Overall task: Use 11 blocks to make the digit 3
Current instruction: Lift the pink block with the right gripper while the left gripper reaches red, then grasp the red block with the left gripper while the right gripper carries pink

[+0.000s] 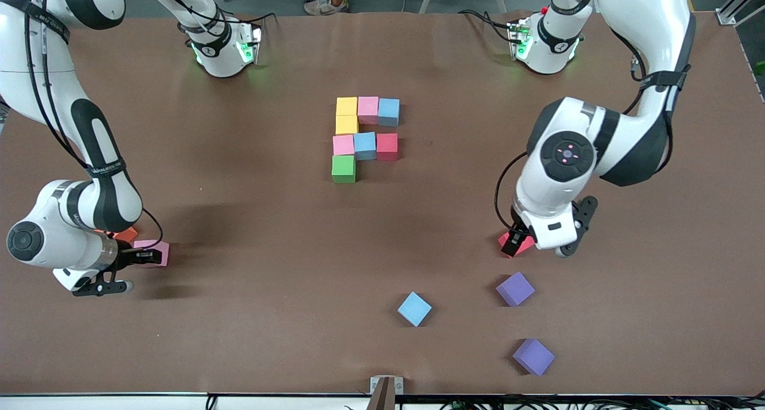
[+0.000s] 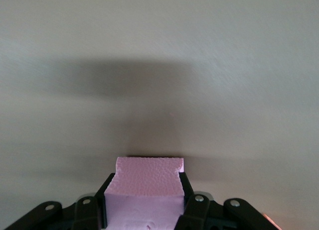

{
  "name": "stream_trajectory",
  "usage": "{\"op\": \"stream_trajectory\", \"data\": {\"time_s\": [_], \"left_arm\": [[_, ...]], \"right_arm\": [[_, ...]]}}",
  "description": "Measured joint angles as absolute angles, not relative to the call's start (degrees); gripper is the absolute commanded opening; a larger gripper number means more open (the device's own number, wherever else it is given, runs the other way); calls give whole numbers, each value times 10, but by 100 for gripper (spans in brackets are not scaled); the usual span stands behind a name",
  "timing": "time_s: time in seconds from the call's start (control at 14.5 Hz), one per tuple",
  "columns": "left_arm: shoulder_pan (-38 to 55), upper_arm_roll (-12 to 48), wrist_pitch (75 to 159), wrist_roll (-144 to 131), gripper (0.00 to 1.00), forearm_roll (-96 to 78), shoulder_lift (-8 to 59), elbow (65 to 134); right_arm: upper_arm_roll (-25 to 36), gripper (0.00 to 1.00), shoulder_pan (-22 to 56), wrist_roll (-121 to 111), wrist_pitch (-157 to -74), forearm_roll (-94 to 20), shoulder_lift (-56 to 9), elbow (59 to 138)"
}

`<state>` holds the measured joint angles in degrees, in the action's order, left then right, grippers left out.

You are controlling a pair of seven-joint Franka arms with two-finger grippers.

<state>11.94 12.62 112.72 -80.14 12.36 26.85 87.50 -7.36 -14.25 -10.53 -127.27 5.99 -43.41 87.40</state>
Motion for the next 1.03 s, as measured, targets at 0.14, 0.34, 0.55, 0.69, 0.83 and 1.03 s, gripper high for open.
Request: {"op": "stream_trajectory", "data": {"time_s": [0.14, 0.34, 0.55, 0.69, 0.83, 1.03], "left_arm": [[104, 126, 1124, -712, 100, 108, 269, 875], [84, 126, 1121, -578, 100, 77, 270, 878], [70, 126, 1128, -504, 100, 39, 285, 888], [68, 126, 1150, -496, 100, 37, 305, 906], [68, 126, 1187, -496, 100, 37, 322, 937], [67, 125, 1234, -495, 100, 50, 342, 975]], "right_arm": [[-77, 40, -112, -93, -1271, 59, -433, 854], [-79, 40, -35, -24, -1268, 59, -432, 834], [-79, 39, 56, 100, -1268, 60, -432, 823], [-77, 39, 108, 176, -1268, 60, -432, 818], [-77, 39, 144, 227, -1268, 53, -433, 817], [-77, 37, 189, 259, -1267, 6, -443, 817]]}}
